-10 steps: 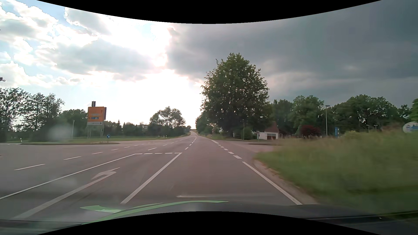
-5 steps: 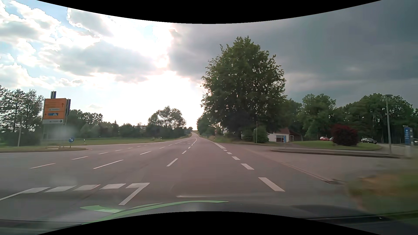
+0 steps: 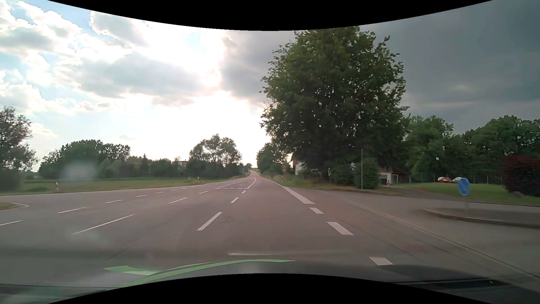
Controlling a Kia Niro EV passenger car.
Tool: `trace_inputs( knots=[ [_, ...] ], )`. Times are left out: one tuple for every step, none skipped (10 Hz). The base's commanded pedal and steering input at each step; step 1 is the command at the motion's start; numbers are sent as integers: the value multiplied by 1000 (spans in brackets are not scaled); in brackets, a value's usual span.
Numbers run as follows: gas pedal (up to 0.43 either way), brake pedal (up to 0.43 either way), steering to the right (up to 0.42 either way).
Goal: Follow the waypoints while adhering to traffic rules and regulations
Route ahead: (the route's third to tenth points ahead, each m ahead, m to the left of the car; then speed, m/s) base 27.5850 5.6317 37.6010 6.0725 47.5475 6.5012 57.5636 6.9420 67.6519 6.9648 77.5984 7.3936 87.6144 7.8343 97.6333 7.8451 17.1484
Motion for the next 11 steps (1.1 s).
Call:
trace_inputs(
  knots=[
    [130, 0, -6],
    [130, 0, -6],
    [130, 0, -6],
    [130, 0, -6],
    [130, 0, -5],
    [130, 0, -5],
    [130, 0, -5],
    [130, 0, -4],
    [130, 0, -4],
    [118, 0, -4],
    [110, 0, -3]
  ],
)
